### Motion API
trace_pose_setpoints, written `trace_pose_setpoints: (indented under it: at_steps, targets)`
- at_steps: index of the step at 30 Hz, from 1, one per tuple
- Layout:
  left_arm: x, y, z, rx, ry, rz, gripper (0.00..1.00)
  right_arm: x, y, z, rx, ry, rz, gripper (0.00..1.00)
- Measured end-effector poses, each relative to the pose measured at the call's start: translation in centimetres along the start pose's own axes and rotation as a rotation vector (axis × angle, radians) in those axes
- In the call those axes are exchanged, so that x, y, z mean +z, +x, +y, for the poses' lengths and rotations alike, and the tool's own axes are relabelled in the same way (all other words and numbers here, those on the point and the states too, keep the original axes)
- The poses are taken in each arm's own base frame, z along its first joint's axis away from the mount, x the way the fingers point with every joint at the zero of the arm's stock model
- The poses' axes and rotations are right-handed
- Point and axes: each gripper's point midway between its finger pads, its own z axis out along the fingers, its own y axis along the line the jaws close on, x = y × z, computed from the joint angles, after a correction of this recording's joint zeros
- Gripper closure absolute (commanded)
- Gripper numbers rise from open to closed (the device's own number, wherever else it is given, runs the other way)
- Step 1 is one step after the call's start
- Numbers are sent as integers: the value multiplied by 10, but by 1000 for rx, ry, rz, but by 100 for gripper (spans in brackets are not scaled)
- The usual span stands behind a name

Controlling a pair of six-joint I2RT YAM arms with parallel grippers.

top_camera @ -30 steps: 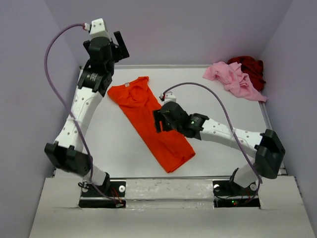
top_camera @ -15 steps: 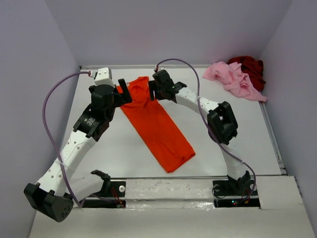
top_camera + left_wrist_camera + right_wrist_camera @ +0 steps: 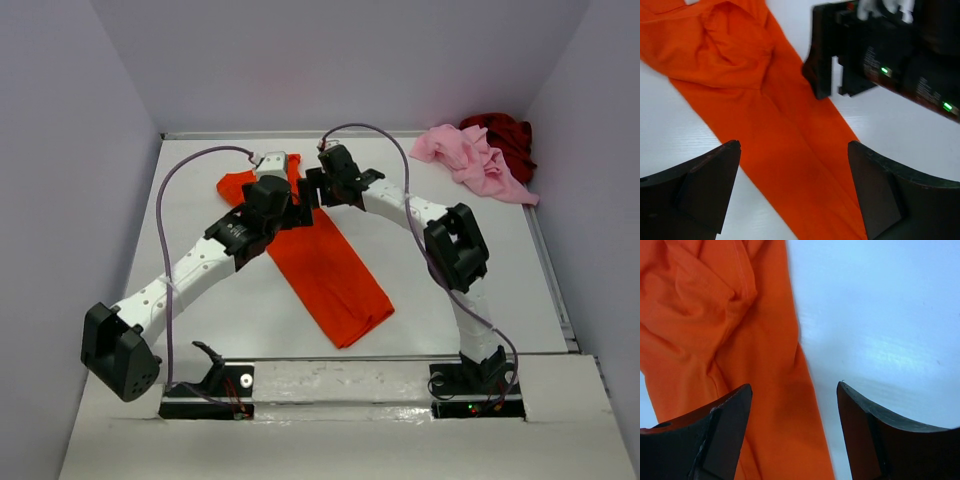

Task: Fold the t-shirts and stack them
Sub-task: Fold the tshirt

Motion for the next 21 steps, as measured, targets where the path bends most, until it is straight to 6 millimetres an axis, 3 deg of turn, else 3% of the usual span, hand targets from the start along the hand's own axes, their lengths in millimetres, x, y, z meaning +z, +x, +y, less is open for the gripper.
trace_pose_setpoints:
  at_steps: [2,5,9,14,17,21]
  targets:
    - [-11,4,-21,6,61,-1,2,16,-10,1,7,-16,-10,26]
    - [-26,4,-28,-15,90,-19,3,36,-30,-2,28,-41,-29,26]
    - [-46,16,-22,-43,93,-27,3,50,-56,-12,64,-79,-53,26]
    - [-56,28,-5,-48,35,-18,3,57,-85,-18,94,-143,-87,26]
    - [-63,18,3,-62,5,-60,3,52,-89,-12,91,-203,-78,26]
    - [-73,-7,15,-74,-51,-148,2,46,-86,10,44,-299,-61,26]
